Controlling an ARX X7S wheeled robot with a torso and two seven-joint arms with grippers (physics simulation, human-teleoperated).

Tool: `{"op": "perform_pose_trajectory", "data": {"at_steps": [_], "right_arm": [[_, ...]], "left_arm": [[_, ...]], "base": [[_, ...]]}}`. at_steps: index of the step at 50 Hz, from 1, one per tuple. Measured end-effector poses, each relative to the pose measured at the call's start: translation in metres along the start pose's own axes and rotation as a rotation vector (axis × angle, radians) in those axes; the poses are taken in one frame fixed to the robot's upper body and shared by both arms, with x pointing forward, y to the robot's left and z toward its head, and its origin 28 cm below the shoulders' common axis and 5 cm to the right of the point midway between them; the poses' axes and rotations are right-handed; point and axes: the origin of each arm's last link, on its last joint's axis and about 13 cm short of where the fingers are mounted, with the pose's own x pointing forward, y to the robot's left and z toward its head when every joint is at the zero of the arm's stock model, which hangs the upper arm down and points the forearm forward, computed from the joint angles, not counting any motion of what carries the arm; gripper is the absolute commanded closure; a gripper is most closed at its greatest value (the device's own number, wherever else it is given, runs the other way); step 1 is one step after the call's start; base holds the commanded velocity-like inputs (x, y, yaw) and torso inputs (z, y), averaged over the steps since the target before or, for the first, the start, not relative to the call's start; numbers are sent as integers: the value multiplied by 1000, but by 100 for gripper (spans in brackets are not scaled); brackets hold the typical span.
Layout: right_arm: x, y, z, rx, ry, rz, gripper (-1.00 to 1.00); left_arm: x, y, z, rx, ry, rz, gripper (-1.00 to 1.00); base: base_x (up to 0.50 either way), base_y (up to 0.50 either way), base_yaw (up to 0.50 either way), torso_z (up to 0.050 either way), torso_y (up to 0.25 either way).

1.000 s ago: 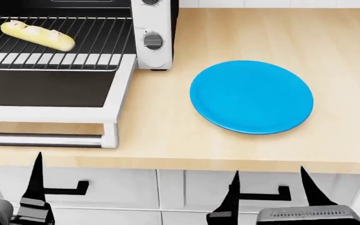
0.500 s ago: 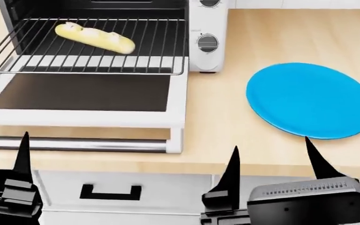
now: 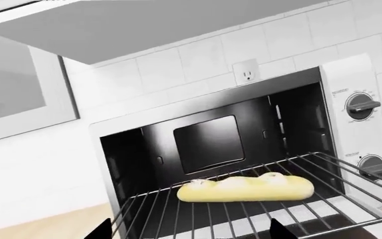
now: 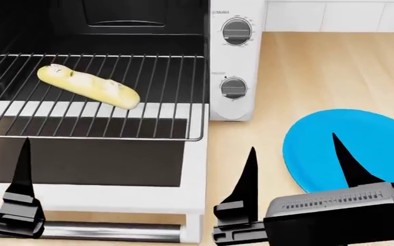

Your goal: Pick the baguette from the rack and place it on the plate on the counter.

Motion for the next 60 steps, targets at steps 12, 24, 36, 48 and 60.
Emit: {"op": "perform_pose_trajectory", "data": {"at_steps": [12,24,36,48,60], "right_arm": [[8,-5,7,23,-2,37,-100],[40,-10,14,66,19,148,-100],[80,-6,26,105,45,301,-100],[115,-3,45,140,94,455,-100],[136,-2,60,199,161,583,-100]], "left_arm": [[-4,-3,4,4,-3,-4,-100],[-8,-5,8,6,-3,-16,-100],[-11,-5,8,2,4,-18,-100],[-12,-4,7,2,11,-18,-100],[-14,-3,7,4,12,-19,-100]], "base": [[0,4,0,0,0],[0,0,0,0,0],[0,0,0,0,0],[0,0,0,0,0],[0,0,0,0,0]]}}
